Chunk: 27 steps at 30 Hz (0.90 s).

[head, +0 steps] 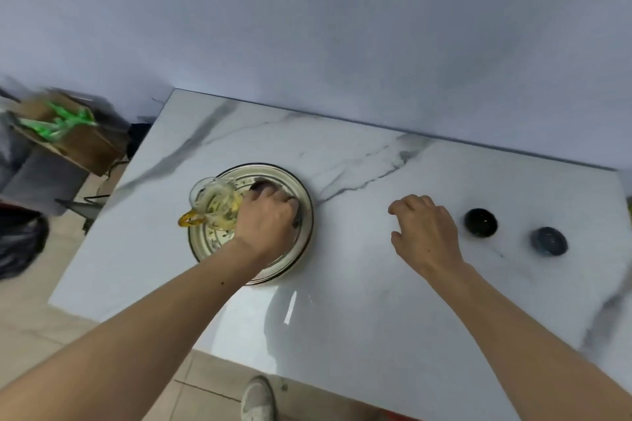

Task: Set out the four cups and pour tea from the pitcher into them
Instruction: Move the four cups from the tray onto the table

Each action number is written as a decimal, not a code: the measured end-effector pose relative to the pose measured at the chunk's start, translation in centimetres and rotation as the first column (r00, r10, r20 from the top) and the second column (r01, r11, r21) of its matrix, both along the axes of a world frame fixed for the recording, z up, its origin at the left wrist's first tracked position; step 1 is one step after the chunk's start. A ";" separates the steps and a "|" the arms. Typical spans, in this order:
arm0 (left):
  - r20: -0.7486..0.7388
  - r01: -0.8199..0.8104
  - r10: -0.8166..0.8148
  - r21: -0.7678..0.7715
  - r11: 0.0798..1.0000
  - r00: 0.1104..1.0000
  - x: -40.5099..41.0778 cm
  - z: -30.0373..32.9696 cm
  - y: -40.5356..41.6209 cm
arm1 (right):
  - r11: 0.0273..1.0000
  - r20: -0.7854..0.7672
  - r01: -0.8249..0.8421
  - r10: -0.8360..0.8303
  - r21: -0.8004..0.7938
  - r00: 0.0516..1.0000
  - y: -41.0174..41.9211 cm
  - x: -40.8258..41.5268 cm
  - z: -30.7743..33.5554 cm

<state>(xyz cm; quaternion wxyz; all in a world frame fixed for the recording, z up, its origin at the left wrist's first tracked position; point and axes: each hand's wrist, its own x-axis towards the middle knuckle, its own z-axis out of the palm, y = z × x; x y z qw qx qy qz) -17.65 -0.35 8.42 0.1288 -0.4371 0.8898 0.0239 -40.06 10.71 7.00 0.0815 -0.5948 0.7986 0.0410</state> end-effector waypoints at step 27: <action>-0.227 -0.318 0.350 0.166 0.933 0.909 5.1 -9.3 -3.6 | 0.986 0.200 -0.086 0.113 -0.140 0.973 -8.9 11.7 -8.4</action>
